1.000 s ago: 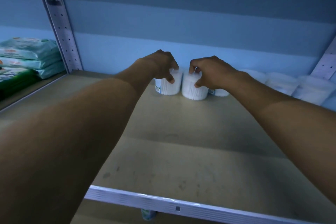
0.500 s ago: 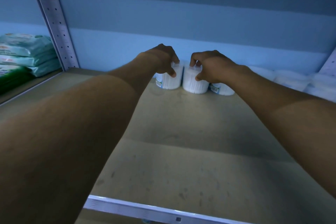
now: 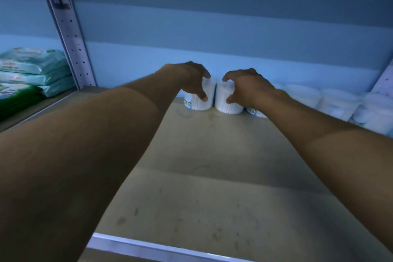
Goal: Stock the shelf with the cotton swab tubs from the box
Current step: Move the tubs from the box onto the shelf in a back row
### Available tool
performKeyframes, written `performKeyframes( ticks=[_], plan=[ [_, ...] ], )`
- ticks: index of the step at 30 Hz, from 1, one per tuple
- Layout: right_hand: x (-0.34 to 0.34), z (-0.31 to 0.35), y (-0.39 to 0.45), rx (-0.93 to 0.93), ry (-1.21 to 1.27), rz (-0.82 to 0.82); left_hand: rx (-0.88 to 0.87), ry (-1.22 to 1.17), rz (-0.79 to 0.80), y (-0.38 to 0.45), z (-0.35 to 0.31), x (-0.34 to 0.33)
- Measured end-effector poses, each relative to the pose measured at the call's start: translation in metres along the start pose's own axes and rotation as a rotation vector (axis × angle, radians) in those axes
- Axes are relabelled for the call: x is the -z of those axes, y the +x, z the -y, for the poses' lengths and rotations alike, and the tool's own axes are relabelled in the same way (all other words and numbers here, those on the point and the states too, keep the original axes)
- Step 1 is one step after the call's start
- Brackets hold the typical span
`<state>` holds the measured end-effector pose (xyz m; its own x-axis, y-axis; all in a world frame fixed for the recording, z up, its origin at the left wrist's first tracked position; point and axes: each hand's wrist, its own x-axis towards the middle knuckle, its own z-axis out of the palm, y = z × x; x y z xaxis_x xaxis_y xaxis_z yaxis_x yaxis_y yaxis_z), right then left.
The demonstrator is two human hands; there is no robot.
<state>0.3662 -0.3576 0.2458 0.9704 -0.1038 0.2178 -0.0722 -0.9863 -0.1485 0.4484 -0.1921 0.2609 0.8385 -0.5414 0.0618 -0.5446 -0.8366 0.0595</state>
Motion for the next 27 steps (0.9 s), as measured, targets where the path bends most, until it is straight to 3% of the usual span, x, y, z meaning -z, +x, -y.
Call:
performKeyframes(
  ticks=[5, 10, 16, 27],
  plan=[
    [0.010, 0.021, -0.033, 0.065, 0.183, -0.151, -0.037, -0.049, -0.041, -0.034, 0.008, 0.007],
    [0.015, 0.041, -0.086, 0.118, 0.343, -0.110, -0.042, -0.173, -0.073, -0.110, 0.020, 0.021],
    [0.020, 0.076, -0.165, 0.185, 0.387, -0.104, -0.047, -0.123, -0.037, -0.227, 0.028, 0.027],
    [-0.026, 0.159, -0.290, 0.402, 0.472, -0.124, -0.061, -0.176, -0.102, -0.380, 0.027, -0.032]
  ],
)
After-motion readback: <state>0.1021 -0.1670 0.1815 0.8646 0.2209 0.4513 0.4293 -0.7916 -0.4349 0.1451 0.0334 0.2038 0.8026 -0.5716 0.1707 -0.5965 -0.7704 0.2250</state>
